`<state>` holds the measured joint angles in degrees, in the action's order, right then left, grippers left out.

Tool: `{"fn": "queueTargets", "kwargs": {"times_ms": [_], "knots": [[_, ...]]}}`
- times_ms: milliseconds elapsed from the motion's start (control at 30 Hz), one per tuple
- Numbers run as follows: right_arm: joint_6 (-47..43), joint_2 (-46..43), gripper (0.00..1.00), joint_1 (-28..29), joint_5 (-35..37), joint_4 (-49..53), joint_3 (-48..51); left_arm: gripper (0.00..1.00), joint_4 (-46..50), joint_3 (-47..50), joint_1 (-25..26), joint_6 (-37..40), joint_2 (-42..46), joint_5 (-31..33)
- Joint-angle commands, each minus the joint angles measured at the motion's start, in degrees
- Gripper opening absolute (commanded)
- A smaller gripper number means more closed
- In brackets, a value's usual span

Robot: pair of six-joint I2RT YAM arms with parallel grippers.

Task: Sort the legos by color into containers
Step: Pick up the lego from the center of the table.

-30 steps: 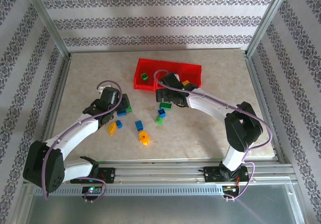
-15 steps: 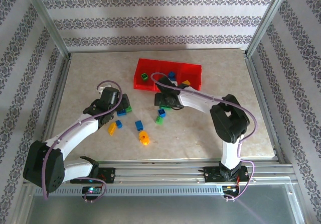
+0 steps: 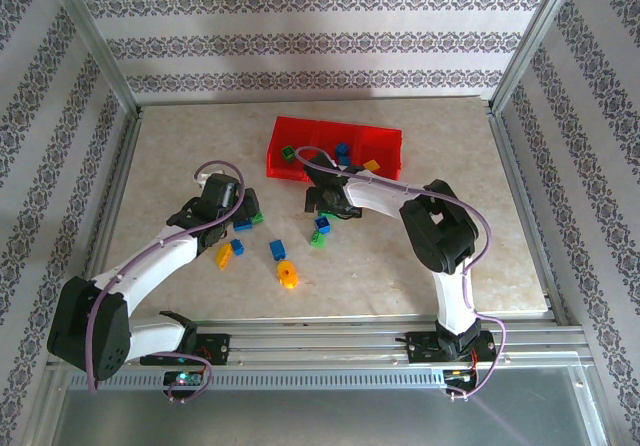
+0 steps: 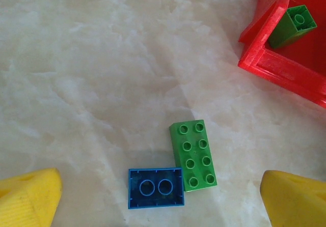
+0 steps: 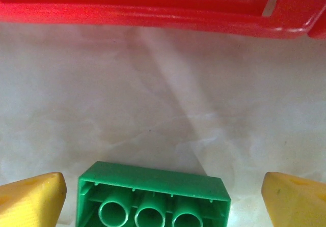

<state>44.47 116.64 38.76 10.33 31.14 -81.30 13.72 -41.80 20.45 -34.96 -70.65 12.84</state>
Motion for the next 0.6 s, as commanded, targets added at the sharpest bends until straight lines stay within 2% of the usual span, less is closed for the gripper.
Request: {"fn": "queueTargets", "kwargs": {"times_ms": [0, 267, 467, 567], "knots": [[0.65, 0.94, 0.98, -0.24, 1.63, 1.65, -1.36, 1.0, -0.34, 0.6, -0.93, 0.02, -0.37, -0.36], [0.84, 2.52, 0.98, -0.24, 1.58, 2.47, -1.71, 1.0, -0.53, 0.52, -0.86, -0.11, -0.82, -0.62], [0.46, 3.71, 0.87, 0.06, 1.01, 3.31, -2.2, 1.0, -0.44, 0.61, -0.89, -0.1, -0.63, -0.56], [0.32, 3.4, 0.77, 0.39, 1.6, 3.4, -1.89, 1.0, -0.49, 0.58, -0.79, -0.11, -0.67, -0.53]]}}
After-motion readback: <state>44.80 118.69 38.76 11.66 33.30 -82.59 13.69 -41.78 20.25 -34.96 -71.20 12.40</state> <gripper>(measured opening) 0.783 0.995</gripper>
